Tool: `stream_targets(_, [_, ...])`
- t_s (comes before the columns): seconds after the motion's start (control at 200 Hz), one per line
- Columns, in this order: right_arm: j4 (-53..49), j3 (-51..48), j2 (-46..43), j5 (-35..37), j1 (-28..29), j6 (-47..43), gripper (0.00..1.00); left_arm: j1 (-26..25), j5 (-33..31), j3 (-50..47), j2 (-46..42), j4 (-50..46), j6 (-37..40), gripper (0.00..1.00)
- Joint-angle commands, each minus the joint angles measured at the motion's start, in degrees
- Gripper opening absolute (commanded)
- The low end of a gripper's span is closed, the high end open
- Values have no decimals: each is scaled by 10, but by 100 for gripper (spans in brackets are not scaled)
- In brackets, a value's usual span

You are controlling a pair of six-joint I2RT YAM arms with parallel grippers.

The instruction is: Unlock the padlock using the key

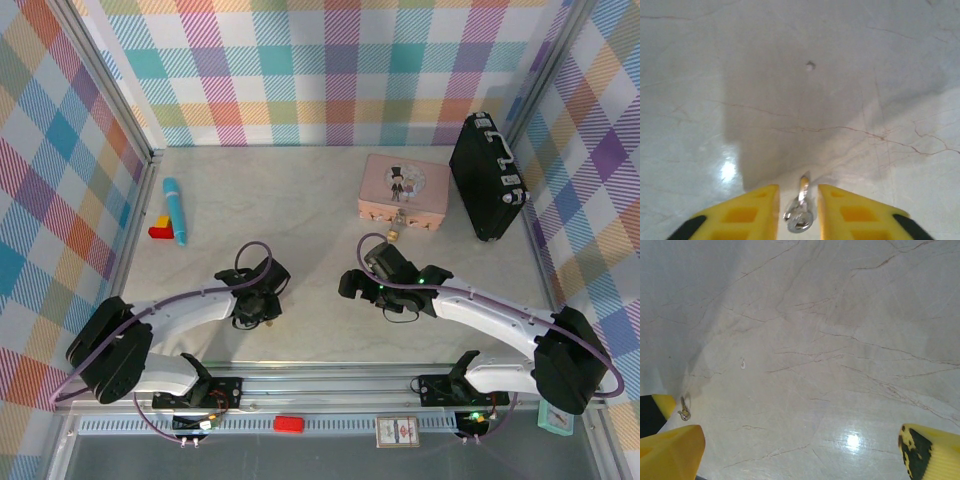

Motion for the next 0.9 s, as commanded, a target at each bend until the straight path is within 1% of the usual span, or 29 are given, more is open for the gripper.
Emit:
stream_targets(0.0, [7, -2, 2, -4, 6, 11, 99, -5, -19, -6, -18, -59, -2, 30])
stream_targets(0.125, [13, -1, 10, -6, 7, 13, 99, -8, 13, -18, -14, -21, 3, 33])
stream_targets(0.36, [11, 3, 14, -6, 11, 13, 99, -31, 35, -8, 29, 7, 8, 34])
stream_targets(0.485, [11, 4, 15, -6, 13, 15, 99, -36, 24, -4, 55, 0, 6, 33])
stream_targets(0.52, [12, 3, 15, -6, 13, 15, 99, -36, 19, -2, 61, -7, 6, 32])
stream_targets(0.595, [12, 3, 16, -6, 14, 15, 99, -36, 15, 1, 63, -6, 8, 26])
stream_targets(0.755, [12, 3, 16, -5, 15, 15, 99, -36, 28, 1, 58, 23, 0, 17])
stream_targets(0.895, [14, 1, 15, -4, 17, 17, 99, -37, 19, 1, 41, 23, -10, 13])
